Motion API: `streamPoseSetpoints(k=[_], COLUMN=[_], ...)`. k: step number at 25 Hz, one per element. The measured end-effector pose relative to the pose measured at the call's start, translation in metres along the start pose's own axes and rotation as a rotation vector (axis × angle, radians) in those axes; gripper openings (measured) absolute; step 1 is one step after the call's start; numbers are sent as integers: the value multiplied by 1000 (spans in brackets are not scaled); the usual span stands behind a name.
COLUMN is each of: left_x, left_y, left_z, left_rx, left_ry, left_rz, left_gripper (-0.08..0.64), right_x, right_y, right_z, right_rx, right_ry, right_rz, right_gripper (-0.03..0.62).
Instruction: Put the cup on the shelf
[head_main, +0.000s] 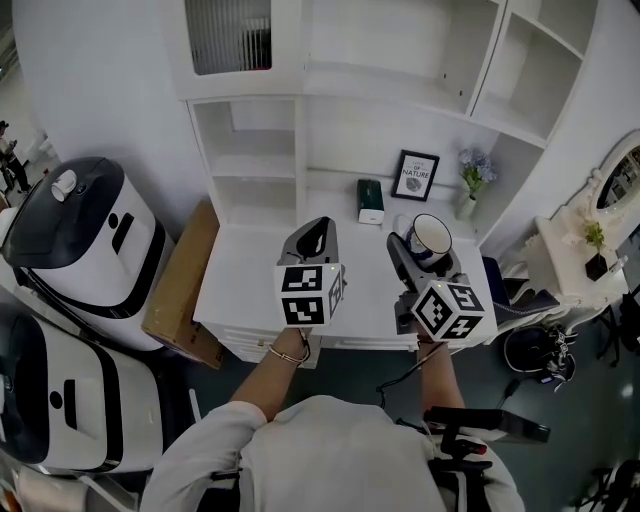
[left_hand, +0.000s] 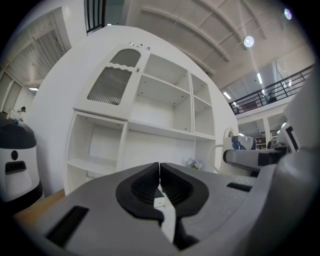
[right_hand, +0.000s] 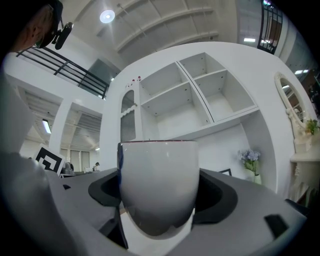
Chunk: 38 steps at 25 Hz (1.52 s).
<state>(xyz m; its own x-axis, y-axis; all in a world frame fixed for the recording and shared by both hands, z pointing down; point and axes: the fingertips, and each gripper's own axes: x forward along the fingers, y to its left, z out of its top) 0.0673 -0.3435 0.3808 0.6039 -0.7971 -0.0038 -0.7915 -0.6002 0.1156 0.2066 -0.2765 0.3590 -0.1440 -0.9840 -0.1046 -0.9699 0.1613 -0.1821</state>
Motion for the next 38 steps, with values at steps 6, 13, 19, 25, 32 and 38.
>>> streamPoseSetpoints(k=[6, 13, 19, 25, 32, 38], left_x=[29, 45, 60, 88, 112, 118], left_y=[11, 20, 37, 64, 74, 73], left_z=[-5, -22, -27, -17, 4, -4], left_rx=[7, -6, 2, 1, 32, 39], left_ry=[14, 54, 51, 37, 12, 19], left_rz=[-15, -7, 23, 87, 119, 129], left_gripper=[9, 8, 8, 8, 8, 8], right_x=[24, 39, 67, 116, 154, 164], right_y=[-15, -30, -41, -45, -44, -46], right_z=[-3, -17, -25, -19, -5, -8], right_rx=[7, 32, 49, 28, -8, -33], right_ry=[-5, 20, 20, 29, 29, 41], right_rz=[-18, -39, -26, 34, 101, 125], right_gripper=[393, 394, 394, 393, 394, 394])
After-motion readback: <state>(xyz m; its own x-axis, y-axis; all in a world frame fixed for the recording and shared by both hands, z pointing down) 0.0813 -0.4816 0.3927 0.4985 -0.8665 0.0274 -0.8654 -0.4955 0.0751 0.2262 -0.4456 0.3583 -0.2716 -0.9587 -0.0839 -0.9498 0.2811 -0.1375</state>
